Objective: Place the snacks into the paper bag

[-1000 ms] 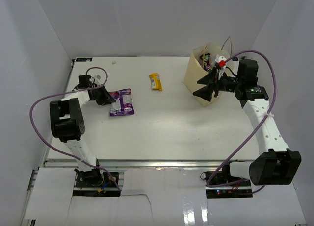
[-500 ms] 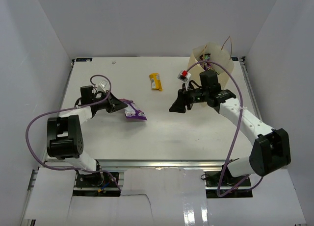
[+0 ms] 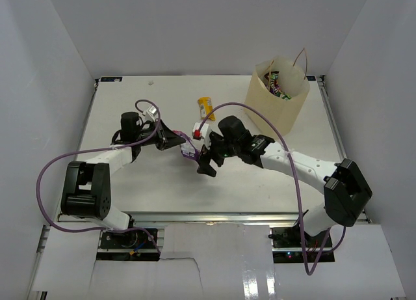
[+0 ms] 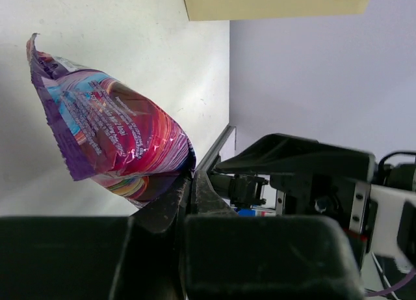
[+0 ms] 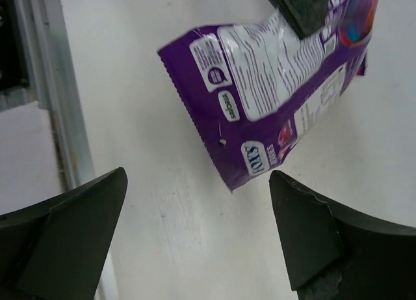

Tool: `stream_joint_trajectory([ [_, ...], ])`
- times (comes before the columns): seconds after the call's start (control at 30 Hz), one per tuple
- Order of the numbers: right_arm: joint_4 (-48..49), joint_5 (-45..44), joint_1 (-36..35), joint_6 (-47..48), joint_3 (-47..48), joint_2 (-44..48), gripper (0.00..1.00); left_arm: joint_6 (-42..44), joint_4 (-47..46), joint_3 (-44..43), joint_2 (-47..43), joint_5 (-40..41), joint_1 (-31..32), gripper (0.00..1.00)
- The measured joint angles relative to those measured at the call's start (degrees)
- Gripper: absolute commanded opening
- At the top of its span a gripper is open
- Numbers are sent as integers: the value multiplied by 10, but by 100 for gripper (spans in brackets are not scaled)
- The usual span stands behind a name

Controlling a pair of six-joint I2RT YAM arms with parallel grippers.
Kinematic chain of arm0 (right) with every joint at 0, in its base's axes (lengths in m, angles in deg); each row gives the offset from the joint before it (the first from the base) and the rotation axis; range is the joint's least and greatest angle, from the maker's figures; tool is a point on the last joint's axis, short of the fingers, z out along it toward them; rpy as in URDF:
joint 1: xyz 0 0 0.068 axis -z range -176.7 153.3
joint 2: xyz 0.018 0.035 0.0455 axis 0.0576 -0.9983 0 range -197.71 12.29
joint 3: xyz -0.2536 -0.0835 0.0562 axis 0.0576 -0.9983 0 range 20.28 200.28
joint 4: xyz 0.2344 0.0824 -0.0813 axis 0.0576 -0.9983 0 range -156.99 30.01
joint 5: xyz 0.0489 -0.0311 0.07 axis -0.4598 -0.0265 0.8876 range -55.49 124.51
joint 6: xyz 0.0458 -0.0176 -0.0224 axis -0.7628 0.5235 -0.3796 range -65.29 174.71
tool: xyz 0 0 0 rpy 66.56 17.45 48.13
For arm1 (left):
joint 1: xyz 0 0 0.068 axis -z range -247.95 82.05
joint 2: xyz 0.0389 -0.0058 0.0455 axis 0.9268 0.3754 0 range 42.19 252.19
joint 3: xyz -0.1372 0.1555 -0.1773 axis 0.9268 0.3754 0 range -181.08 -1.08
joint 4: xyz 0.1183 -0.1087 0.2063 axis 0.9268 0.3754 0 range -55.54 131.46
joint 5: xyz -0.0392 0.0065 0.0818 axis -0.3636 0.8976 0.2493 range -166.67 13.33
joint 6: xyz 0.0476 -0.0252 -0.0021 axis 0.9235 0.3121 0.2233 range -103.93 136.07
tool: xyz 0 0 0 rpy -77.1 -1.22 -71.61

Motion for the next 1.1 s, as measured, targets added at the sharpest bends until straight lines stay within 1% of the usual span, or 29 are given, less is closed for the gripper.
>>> stream_joint_trajectory([
  [0.07,11,-44,-29,52,0,3,96,-21,-3,0,0,1,4,9],
  [0.17,23,-100,-54,112,0,5,96,-48,-5,-2,2,0,13,9],
  [0.3,48,-172,-77,158,0,4,96,-72,-5,-15,4,0,26,9],
  [0.4,78,-228,-86,173,2,-7,91,-86,-5,-29,4,0,35,9],
  [0.47,91,-263,-89,177,11,-28,83,-94,-6,-37,4,-1,39,9],
  [0.5,96,-280,-90,177,16,-40,76,-97,-8,-40,4,-2,40,10],
  [0.6,105,-313,-89,178,19,-63,63,-104,-10,-45,4,-3,43,10],
  [0.63,105,-318,-89,177,19,-66,51,-106,-12,-45,4,-3,43,10],
  [0.67,105,-321,-88,179,19,-66,45,-107,-13,-45,4,-3,43,10],
  [0.7,105,-323,-88,176,19,-66,35,-108,-13,-45,4,-3,43,10],
  [0.73,107,-326,-88,175,19,-64,29,-110,-13,-45,4,-3,43,11],
  [0.77,110,-329,-88,172,18,-63,22,-111,-13,-45,4,-5,43,13],
  [0.8,110,-329,-88,167,18,-60,13,-113,-13,-45,4,-7,43,16],
  [0.83,110,-329,-88,163,17,-57,9,-114,-14,-46,3,-8,43,20],
  [0.87,109,-329,-87,158,15,-54,8,-116,-15,-46,3,-9,43,28],
  [0.93,102,-322,-84,149,11,-45,8,-118,-16,-48,2,-10,43,39],
  [0.97,100,-316,-81,142,6,-38,8,-119,-17,-50,0,-11,43,49],
  [1.1,65,-267,-62,118,1,-2,8,-113,-16,-68,-11,-6,42,64],
])
